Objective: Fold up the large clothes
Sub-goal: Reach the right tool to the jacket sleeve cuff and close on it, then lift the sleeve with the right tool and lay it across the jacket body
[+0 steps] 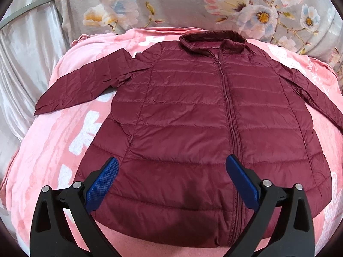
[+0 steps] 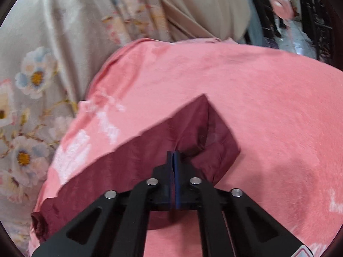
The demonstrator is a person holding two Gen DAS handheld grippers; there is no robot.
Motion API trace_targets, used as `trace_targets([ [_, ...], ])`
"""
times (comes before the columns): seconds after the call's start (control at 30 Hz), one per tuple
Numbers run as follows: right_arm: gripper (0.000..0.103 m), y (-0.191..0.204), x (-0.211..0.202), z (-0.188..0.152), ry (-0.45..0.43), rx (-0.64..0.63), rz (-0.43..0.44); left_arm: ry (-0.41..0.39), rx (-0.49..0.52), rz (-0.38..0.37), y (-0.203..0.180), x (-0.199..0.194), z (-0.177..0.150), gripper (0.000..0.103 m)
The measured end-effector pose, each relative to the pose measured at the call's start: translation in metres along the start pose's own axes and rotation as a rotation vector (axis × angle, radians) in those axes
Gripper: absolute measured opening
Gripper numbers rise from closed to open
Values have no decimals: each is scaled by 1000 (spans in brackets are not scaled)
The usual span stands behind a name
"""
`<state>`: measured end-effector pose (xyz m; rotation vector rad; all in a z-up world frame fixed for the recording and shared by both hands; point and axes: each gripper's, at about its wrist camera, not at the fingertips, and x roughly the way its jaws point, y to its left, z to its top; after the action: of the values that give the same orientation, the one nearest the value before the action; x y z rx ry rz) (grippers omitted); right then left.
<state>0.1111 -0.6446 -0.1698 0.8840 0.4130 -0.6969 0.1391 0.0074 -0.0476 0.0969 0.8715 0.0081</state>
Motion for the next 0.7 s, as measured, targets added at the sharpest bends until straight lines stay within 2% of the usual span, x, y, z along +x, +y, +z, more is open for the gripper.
trace_targets([
  [0.13, 2, 82, -38, -8, -51, -183, 151, -10, -34, 0, 10, 5, 9, 95],
  [0.23, 2, 156, -66, -32, -29, -338, 312, -14, -62, 4, 17, 9, 16, 95],
  [0.37, 2, 248, -87, -88, 50, -528, 485, -18, -106, -3, 29, 12, 24, 95],
  [0.47, 2, 298, -95, -139, 122, -635, 575, -35, -118, 11, 37, 11, 28, 95],
  [0.57, 2, 341, -97, -192, 197, -725, 637, -42, -138, 21, 49, 12, 30, 95],
  [0.7, 2, 378, -92, -256, 288, -821, 680, -44, -162, 31, 63, 13, 31, 95],
])
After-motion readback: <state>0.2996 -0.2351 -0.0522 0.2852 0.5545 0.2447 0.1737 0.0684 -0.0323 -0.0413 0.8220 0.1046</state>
